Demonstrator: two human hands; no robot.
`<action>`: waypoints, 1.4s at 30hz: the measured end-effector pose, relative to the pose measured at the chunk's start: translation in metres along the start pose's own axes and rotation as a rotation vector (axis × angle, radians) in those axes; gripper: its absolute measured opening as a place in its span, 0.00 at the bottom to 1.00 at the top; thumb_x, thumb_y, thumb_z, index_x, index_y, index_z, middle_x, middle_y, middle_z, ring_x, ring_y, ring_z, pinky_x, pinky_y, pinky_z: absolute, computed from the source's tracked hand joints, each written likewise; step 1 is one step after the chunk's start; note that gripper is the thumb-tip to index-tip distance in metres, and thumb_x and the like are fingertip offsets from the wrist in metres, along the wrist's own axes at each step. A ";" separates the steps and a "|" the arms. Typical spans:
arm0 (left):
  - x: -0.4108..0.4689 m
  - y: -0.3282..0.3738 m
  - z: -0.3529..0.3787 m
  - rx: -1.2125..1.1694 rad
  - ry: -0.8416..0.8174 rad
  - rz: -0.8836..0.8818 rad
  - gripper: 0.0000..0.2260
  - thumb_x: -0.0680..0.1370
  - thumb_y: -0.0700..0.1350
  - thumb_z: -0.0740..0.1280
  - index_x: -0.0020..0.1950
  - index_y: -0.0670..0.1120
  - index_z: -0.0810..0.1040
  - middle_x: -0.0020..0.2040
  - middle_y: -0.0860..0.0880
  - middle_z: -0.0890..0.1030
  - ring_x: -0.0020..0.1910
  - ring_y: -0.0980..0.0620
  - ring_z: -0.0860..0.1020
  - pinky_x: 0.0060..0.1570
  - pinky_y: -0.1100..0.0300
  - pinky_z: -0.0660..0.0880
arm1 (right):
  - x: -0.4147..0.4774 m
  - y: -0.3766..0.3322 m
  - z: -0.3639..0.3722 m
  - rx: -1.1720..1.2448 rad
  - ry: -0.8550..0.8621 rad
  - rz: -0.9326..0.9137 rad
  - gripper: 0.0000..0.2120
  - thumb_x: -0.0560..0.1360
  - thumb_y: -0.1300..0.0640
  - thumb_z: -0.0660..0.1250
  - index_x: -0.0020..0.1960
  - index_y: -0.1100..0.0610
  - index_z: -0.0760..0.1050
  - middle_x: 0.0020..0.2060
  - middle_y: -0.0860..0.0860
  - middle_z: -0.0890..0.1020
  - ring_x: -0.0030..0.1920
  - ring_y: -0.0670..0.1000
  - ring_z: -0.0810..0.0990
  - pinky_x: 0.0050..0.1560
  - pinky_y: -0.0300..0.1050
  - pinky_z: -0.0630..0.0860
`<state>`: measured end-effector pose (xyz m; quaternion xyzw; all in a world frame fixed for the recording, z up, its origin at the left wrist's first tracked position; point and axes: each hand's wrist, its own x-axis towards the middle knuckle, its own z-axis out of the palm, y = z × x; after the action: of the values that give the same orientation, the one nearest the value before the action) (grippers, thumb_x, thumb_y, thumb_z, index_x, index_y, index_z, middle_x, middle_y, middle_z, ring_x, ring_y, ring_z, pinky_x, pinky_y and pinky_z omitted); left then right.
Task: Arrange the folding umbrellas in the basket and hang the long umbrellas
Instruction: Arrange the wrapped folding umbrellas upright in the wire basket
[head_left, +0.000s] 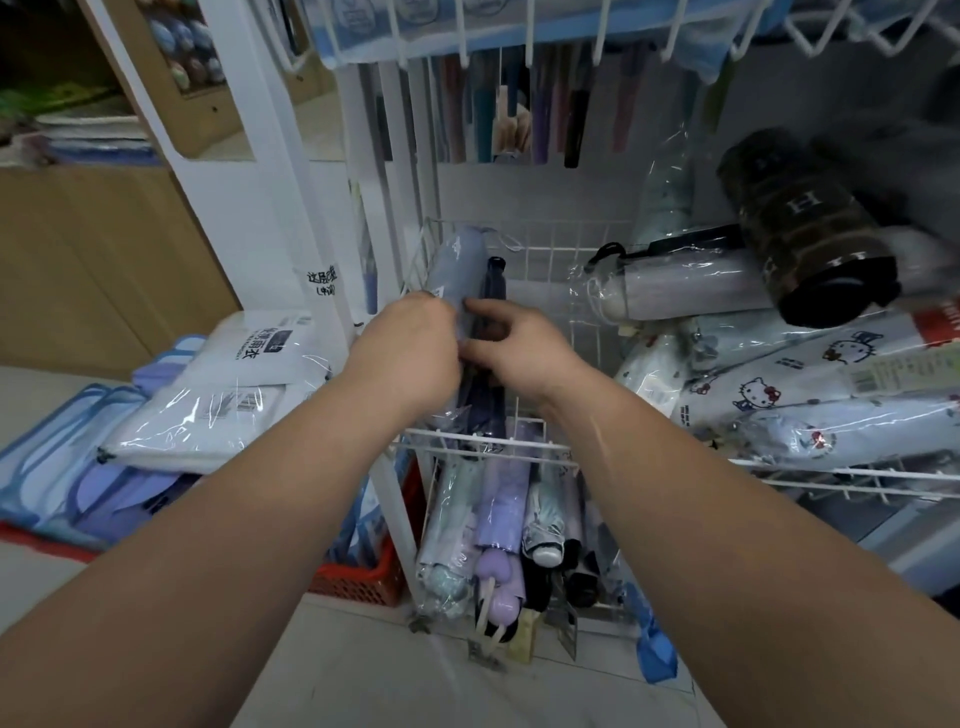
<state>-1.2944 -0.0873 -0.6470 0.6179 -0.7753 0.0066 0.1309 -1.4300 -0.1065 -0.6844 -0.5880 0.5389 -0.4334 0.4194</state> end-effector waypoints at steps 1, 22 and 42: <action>0.000 0.001 -0.001 0.039 -0.008 0.004 0.05 0.74 0.42 0.68 0.48 0.45 0.75 0.51 0.42 0.76 0.52 0.39 0.78 0.51 0.45 0.79 | -0.002 0.002 -0.001 0.011 -0.036 -0.008 0.30 0.73 0.62 0.75 0.73 0.54 0.72 0.59 0.54 0.81 0.54 0.51 0.80 0.52 0.42 0.78; -0.016 0.018 -0.007 0.296 -0.048 0.084 0.10 0.73 0.36 0.65 0.53 0.45 0.78 0.57 0.47 0.76 0.57 0.42 0.73 0.48 0.47 0.76 | -0.032 -0.005 -0.026 0.016 -0.142 0.278 0.15 0.78 0.74 0.58 0.41 0.59 0.77 0.45 0.63 0.84 0.47 0.62 0.85 0.53 0.59 0.83; -0.015 0.075 -0.012 -0.292 0.262 0.276 0.18 0.80 0.43 0.67 0.70 0.44 0.77 0.59 0.41 0.81 0.59 0.40 0.78 0.59 0.51 0.73 | -0.085 -0.068 -0.106 -0.768 0.571 -0.548 0.11 0.76 0.55 0.65 0.53 0.57 0.83 0.46 0.55 0.83 0.49 0.58 0.80 0.51 0.51 0.76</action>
<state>-1.3604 -0.0529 -0.6273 0.4744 -0.8214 -0.0076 0.3163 -1.5173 -0.0199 -0.5948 -0.6767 0.5779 -0.4411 -0.1163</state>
